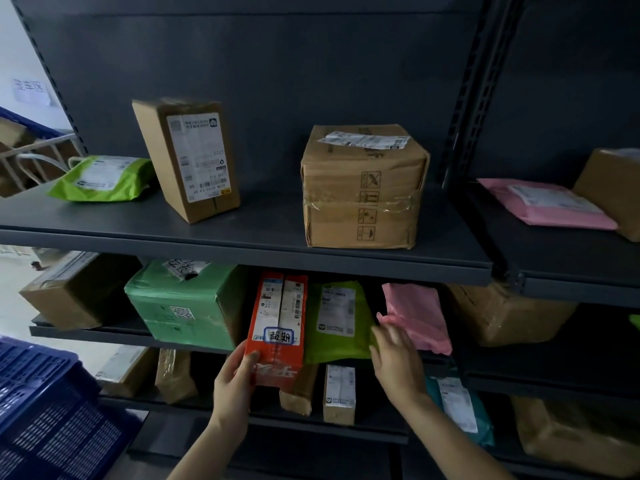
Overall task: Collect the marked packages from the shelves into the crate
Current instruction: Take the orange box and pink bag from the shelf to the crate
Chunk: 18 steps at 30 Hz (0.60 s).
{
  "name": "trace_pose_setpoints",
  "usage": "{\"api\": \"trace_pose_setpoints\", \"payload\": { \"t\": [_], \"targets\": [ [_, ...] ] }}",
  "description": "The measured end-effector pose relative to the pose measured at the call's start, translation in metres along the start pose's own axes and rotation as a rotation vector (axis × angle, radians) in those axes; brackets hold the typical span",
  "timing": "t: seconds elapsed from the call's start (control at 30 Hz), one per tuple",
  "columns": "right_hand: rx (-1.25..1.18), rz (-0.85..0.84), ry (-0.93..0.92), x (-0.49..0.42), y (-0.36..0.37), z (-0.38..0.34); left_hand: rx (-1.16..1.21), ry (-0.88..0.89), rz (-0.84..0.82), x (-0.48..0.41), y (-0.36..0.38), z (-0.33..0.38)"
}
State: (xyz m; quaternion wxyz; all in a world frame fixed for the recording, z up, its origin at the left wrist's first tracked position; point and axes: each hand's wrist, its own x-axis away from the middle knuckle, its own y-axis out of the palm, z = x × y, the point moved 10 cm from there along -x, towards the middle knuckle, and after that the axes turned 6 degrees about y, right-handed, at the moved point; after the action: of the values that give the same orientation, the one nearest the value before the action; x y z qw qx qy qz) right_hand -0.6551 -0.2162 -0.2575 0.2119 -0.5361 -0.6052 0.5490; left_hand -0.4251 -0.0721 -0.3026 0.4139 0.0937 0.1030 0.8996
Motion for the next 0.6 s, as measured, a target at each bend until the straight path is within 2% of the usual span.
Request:
{"api": "trace_pose_setpoints", "payload": {
  "t": [0.07, 0.13, 0.23, 0.37, 0.43, 0.6],
  "targets": [
    [0.046, 0.045, 0.103, -0.012, -0.012, 0.022, 0.003, 0.009, 0.005, -0.002, 0.002, 0.002],
    [0.105, -0.055, 0.206, -0.023, -0.007, 0.046, 0.001, 0.023, 0.003, -0.003, 0.004, 0.005],
    [0.213, -0.193, 0.246, -0.022, 0.01, 0.067, -0.003, 0.049, 0.01, -0.004, 0.003, 0.009],
    [0.1, -0.12, 0.251, -0.021, 0.005, 0.076, 0.012, 0.056, 0.02, -0.008, 0.003, 0.017],
    [-0.03, -0.036, 0.308, -0.02, -0.008, 0.078, 0.021, 0.076, 0.009, -0.007, 0.011, 0.024],
    [-0.593, 0.189, 0.614, -0.001, -0.031, 0.095, 0.049, 0.102, -0.104, 0.002, 0.053, 0.034]
  ]
}}
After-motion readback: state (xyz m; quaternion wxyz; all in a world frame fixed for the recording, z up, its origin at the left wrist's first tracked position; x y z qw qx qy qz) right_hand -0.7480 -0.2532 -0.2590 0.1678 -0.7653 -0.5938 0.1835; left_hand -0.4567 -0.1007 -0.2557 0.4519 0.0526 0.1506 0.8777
